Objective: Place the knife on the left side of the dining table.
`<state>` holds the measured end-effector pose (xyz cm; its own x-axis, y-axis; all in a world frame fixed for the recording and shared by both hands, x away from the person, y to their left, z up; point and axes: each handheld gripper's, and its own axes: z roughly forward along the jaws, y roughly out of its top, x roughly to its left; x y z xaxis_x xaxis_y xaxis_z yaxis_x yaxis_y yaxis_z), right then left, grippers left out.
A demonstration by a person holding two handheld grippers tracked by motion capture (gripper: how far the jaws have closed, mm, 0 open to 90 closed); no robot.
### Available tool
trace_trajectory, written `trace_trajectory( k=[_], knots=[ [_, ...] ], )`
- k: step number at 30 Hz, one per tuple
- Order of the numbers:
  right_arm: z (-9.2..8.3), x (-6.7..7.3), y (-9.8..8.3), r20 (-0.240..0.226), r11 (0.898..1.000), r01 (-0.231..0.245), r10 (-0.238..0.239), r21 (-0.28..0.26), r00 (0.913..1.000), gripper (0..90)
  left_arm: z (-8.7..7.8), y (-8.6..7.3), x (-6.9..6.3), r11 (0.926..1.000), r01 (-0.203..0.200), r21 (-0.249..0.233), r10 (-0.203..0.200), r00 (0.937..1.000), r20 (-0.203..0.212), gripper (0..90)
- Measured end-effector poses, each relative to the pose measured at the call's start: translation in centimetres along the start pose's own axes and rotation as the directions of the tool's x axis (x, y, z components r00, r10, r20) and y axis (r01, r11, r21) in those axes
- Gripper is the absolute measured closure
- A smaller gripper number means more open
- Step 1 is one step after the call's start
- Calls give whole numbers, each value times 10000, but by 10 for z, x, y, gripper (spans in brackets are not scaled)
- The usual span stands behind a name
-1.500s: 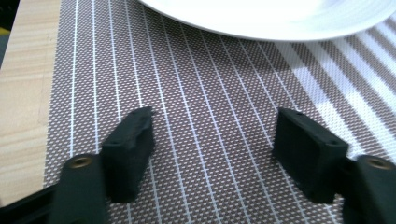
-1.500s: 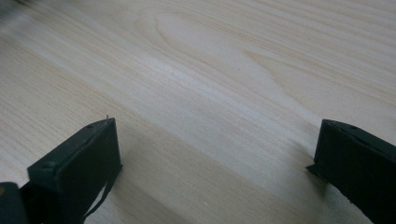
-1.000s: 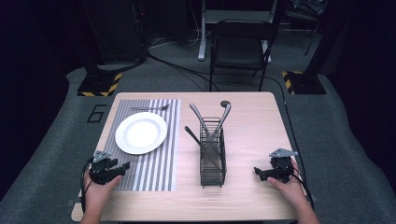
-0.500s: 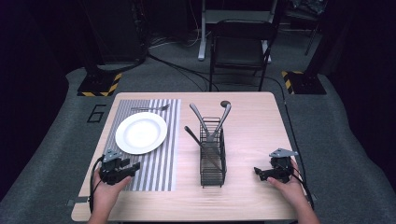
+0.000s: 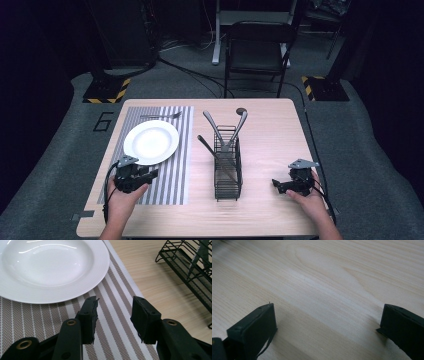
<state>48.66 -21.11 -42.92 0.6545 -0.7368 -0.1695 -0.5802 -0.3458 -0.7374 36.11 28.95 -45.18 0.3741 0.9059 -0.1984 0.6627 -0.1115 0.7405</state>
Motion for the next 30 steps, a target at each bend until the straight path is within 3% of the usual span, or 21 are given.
trace_trajectory(
  k=[14,22,23,30],
  knots=[
    [0,0,0,24,10000,14,-14,-14,10000,0,0,28,-21,9999,-152,-25,153,9994,310,588],
    [0,0,0,23,10000,23,-23,-20,10000,0,-1,41,-34,9999,-98,-86,104,9971,754,601],
    [0,0,0,1,10000,4,-4,-2,10000,0,-3,44,-37,9997,-248,0,247,9959,865,603],
    [0,0,0,-3,10000,3,-3,-1,10000,0,-8,58,-48,9995,-308,-54,312,9939,1061,607]
  ],
)
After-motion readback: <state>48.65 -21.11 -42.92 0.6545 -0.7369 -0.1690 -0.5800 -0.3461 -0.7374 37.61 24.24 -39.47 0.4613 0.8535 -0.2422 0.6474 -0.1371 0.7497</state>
